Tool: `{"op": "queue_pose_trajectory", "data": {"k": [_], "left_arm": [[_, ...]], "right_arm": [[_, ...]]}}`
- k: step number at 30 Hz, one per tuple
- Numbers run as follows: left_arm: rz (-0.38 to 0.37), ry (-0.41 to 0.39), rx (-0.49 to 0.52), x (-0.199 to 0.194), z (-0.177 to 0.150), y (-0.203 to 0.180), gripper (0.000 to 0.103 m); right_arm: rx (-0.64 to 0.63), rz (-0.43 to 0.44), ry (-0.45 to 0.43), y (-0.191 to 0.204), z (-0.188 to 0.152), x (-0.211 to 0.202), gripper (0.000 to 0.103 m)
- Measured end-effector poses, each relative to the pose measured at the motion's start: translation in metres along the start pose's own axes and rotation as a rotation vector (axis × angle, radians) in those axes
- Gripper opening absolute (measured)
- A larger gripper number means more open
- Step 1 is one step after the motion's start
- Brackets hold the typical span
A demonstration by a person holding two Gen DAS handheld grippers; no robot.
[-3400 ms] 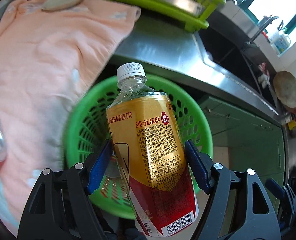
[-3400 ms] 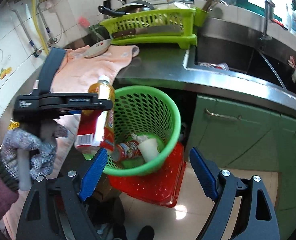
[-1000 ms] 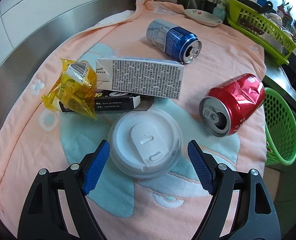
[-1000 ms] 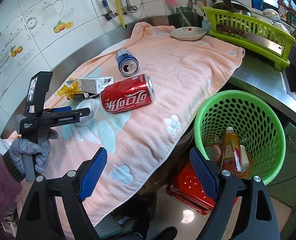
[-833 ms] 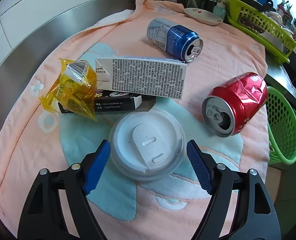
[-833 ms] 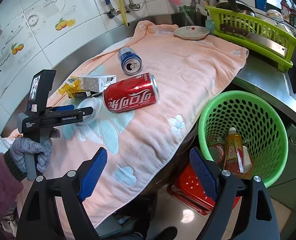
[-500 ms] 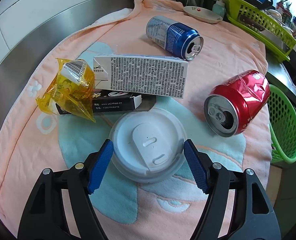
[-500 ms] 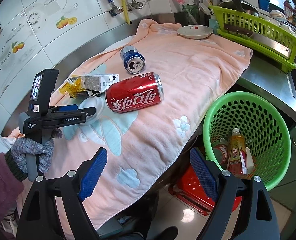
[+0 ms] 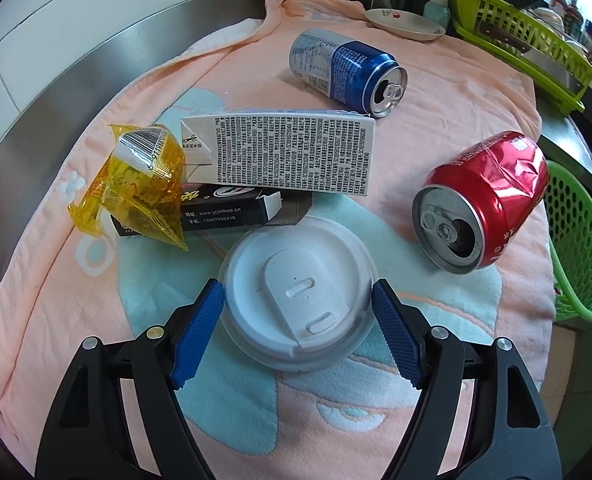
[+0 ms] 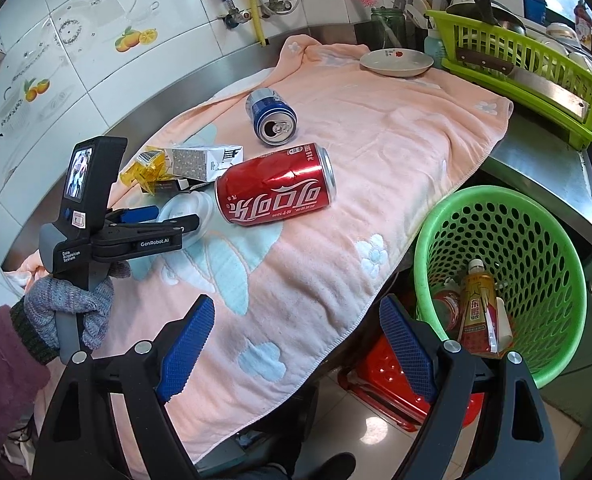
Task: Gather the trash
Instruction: 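Lower the left gripper onto the white cup lid and close on it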
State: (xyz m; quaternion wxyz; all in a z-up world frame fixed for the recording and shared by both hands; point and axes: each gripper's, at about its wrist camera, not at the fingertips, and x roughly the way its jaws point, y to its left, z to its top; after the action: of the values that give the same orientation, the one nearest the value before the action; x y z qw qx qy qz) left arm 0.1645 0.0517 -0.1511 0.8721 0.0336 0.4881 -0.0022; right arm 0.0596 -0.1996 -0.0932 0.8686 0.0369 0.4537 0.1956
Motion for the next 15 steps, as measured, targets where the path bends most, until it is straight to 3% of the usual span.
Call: {"op": "queue_pose_trajectory", "data": {"k": [2,4,5,8,15], "left_arm": [[0.007,-0.01,0.008,-0.002,-0.002,-0.002,0.073],[-0.013,-0.025,0.029,-0.007,-0.003,-0.006,0.051],[-0.011,-0.012,0.031,-0.008,-0.003,-0.007,0.048],[-0.002,0.0,0.04,-0.009,-0.004,-0.009,0.048],[-0.072,-0.009,-0.015,-0.012,-0.009,0.004,0.048]], "right_arm": [[-0.001,-0.003,0.002,-0.001,0.001,0.001,0.082],[0.001,-0.005,0.005,-0.002,0.002,0.002,0.082],[0.003,-0.006,0.006,-0.002,0.003,0.003,0.082],[0.013,-0.003,0.009,-0.002,0.007,0.006,0.082],[0.02,0.007,0.009,0.0,0.014,0.008,0.082]]}}
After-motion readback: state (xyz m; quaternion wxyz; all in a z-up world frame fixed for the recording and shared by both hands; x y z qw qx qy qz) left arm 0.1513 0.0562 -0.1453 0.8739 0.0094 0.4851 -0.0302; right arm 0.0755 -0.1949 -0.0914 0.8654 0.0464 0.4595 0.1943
